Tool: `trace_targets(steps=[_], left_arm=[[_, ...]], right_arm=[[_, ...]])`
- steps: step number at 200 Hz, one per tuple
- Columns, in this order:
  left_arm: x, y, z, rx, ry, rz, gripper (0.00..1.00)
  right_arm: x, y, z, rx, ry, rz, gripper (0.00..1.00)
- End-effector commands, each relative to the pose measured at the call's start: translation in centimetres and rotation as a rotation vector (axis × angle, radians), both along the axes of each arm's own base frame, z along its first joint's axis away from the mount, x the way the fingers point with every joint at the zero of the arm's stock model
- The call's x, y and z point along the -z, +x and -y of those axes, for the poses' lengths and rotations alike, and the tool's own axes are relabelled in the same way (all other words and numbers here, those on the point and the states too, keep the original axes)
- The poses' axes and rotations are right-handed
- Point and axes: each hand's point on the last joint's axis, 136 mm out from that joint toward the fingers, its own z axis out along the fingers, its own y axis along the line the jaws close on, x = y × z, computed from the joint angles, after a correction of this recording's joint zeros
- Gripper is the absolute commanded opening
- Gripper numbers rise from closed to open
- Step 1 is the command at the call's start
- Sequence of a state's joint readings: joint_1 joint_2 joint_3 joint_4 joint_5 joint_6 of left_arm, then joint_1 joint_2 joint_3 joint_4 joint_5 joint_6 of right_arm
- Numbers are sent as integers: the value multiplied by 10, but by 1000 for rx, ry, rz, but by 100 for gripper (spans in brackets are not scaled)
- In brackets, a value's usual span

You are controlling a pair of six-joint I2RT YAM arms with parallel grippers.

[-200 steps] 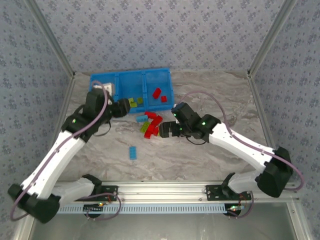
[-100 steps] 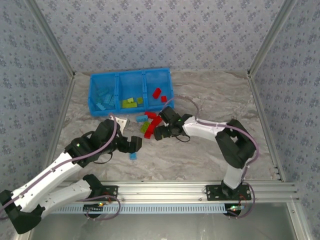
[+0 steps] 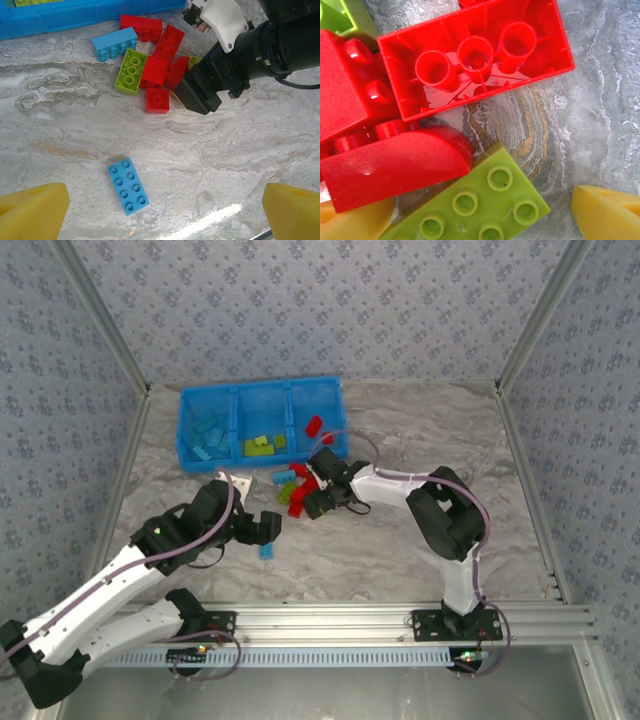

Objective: Sort the legos into containers by color

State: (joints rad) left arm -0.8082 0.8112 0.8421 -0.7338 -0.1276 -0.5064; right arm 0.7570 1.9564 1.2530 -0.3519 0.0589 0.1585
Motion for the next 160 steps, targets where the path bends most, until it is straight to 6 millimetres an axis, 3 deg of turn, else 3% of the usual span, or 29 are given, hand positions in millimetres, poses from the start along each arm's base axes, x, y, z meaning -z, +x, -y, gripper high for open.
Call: trace_targets(steps=[1, 39, 58, 98, 102, 127, 160], left_arm=[[1, 0, -4, -12, 11, 14, 99], [2, 2, -7, -28, 19, 20, 99], [4, 2, -7, -30, 19, 22, 99], [7, 4, -6, -31, 25, 23, 99], [6, 4, -6, -33, 24, 26, 99], [6, 5, -5, -34, 22, 31, 99], [7, 4, -10, -46, 37, 29, 99]], right_arm=[[14, 8, -9, -84, 11, -12, 89], [11, -4, -12, -142, 48, -68, 68], [7, -12, -9, -142, 62, -79, 65], [-14, -10, 9, -17, 54, -30, 56], [-7, -16, 17, -3, 40, -46, 53], [-9, -18, 27, 63, 25, -23, 39], [-8, -27, 42, 131, 4, -25, 30]])
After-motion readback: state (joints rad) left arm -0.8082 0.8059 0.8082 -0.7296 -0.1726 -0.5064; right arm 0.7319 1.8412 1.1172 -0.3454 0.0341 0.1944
